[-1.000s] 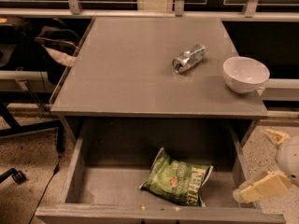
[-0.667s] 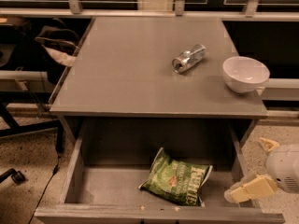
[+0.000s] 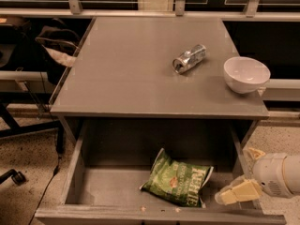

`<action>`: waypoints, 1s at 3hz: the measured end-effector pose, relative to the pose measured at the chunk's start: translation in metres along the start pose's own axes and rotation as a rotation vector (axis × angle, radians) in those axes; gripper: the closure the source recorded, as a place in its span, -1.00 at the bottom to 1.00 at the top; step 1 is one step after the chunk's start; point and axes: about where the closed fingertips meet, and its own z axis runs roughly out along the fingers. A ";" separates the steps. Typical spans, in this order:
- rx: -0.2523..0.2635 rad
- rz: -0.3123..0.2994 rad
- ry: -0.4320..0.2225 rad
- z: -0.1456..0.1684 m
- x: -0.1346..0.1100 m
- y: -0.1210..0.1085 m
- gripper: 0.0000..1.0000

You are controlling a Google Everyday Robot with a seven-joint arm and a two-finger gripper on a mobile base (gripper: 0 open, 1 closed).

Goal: Pick green jalapeno chip bag from top drawer and place on counter

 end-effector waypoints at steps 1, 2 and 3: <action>-0.066 0.000 -0.009 0.032 -0.005 0.007 -1.00; -0.122 -0.014 -0.005 0.056 -0.013 0.014 -1.00; -0.187 -0.042 0.025 0.088 -0.015 0.027 -1.00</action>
Offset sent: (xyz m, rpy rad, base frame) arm 0.0281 0.0685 -0.0468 0.0888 0.0846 0.1411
